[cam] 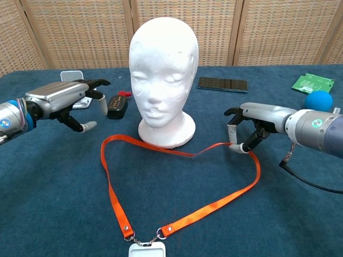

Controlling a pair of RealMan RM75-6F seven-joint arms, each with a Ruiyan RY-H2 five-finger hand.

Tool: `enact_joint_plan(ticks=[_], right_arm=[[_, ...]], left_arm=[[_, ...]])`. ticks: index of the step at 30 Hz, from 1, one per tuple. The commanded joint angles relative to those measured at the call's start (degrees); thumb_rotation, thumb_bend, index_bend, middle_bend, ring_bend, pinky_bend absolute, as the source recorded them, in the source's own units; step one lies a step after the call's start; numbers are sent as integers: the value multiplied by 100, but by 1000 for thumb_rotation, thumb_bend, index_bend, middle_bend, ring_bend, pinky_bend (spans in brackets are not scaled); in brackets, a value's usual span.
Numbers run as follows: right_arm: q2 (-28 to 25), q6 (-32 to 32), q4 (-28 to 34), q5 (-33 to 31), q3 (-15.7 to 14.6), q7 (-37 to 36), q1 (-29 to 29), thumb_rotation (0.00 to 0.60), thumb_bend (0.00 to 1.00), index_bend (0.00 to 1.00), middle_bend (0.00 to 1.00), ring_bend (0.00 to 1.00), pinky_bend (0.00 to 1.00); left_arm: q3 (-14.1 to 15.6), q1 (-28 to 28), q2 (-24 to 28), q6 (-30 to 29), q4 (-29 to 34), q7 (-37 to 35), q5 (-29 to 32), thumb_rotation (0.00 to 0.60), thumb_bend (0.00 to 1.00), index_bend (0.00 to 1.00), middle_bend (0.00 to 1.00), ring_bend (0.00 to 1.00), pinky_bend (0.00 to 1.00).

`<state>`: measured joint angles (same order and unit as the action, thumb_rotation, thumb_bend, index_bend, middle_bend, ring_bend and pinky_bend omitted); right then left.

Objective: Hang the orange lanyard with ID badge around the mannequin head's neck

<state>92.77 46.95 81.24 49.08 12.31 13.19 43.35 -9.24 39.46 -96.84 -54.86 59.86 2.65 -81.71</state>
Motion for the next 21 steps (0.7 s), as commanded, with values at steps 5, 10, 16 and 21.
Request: enact_joint_plan(ticks=[5,10,16,21], right_arm=[[21,-25,-63,125,4,-134,12,600,638,717,0,0,0],[45,-60,-133,137,14,-212,31,600,638,720,0,0,0],[88,-99,-211,174,2,-305,36,600,638,723,0,0,0],[115,-104,-253,226,-16,-320,53,600,639,724,0,0,0]], left_arm=[[67,217,-459,163,-497,-360,-4,600,404,430,0,0,0],[87,361,-815,272,-949,-623,0,600,405,436,0,0,0],[158,470,-1044,385,-1239,-829,-25,600,404,450,0,0,0],[195,495,-1156,342,-1390,-951,-52,600,406,465,0,0,0]])
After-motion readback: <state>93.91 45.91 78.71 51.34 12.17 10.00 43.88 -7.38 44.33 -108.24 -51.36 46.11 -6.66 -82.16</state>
